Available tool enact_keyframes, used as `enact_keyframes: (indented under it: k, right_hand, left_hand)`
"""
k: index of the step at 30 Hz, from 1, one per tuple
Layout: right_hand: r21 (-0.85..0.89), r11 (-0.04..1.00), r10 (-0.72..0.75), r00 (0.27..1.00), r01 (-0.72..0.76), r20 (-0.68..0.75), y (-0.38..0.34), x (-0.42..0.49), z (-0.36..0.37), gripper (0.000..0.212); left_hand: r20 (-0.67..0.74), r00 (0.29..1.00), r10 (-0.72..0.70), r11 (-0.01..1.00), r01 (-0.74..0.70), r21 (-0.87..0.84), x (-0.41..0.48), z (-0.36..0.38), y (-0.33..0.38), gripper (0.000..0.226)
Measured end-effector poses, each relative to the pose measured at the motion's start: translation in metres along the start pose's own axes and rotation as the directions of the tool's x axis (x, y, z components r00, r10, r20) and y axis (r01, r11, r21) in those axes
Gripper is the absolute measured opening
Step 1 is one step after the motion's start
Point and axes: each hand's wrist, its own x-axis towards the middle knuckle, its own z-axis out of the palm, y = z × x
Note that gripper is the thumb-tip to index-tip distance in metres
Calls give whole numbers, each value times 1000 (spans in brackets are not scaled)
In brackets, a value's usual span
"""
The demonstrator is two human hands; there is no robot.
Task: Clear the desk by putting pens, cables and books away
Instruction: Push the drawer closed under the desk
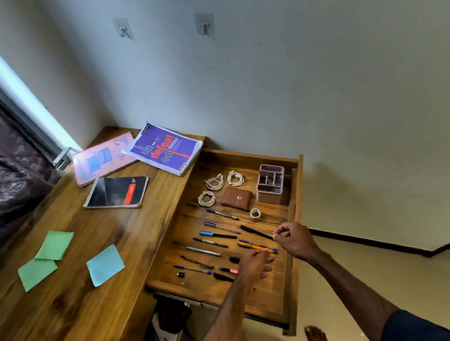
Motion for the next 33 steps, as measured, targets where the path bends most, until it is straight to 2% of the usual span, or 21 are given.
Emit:
enact_keyframes:
  k: [3,8,11,13,16,18,21,25,27,29,33]
  right_hand:
    - [-23,998,-48,995,50,86,19,23,-14,16]
    - [-17,990,-132,968,139,214,59,60,-49,24]
    - [5,987,-154,947,159,281,74,71,-69,28]
    - [86,993,-108,948,86,301,80,75,-74,32]
    - [339,916,63,911,-214,407,83,85,-78,42]
    - [443,809,156,867,-387,473,82,91,-77,48]
    - [493,703,235,821,-513,520,83,99,-78,56]
    - [473,634,326,766,-612,554,80,114,-77,75]
    - [483,594,331,742,-644,583,76,123,-73,76]
    - [504,538,309,715,-675,628,70,134,-66,75]
    - [511,477,266,672,-714,691,56,157,-51,66]
  left_hand:
    - [-45,999,-14,997,10,-82,4,27,9,30]
    - [-150,986,-69,965,28,-262,6,88,28,15]
    - [-170,975,-146,921,71,-384,5,120,40,27]
    - [-131,970,-206,864,118,-490,5,133,43,34]
    - [-104,948,-299,747,165,-644,11,150,43,41]
    - [-89,935,-344,660,174,-731,20,160,36,64]
    - [-30,931,-365,436,143,-889,28,174,33,103]
    - [-45,906,-422,103,-1,-995,43,182,51,108]
    - [-58,896,-441,-48,-88,-995,51,178,63,111]
    - [-82,899,-430,-117,-145,-982,60,169,72,107]
    - [-149,900,-409,-152,-228,-962,82,153,76,91]
